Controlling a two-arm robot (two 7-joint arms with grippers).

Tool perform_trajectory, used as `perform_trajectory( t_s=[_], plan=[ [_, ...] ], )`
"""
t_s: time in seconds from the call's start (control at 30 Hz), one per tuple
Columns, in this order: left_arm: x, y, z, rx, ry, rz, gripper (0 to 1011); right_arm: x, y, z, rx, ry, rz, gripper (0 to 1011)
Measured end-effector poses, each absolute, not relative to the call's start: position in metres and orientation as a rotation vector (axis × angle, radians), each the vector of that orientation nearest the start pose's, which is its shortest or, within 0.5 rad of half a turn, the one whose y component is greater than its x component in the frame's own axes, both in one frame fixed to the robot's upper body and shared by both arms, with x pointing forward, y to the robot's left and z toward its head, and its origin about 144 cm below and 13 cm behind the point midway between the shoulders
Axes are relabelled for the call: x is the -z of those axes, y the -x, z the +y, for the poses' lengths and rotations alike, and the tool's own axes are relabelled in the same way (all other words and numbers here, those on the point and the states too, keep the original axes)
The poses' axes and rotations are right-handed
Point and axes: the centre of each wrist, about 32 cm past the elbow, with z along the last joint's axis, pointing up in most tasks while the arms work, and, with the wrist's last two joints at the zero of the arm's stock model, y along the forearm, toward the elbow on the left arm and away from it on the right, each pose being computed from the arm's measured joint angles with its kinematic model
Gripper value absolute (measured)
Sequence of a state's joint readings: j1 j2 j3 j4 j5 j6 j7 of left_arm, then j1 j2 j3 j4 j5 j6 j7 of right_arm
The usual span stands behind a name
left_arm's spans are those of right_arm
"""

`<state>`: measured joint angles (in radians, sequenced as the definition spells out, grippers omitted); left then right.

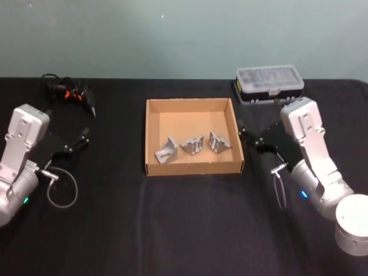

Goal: Use one hand to pick up the angle iron from the table and place it into the box.

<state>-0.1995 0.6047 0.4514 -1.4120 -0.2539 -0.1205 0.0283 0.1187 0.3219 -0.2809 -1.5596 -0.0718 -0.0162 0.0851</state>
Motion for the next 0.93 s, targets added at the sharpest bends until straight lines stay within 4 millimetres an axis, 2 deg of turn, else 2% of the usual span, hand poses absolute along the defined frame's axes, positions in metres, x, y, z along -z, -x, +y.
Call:
perform_trajectory(
  t_s=[0.93],
  plan=[
    [-1.1398,-0.4886,0.3097,-1.248,-0.304,-0.285,1000,-1.1662,-0.4822,-0.2350,1.200,0.257,-0.359,1003]
  ],
)
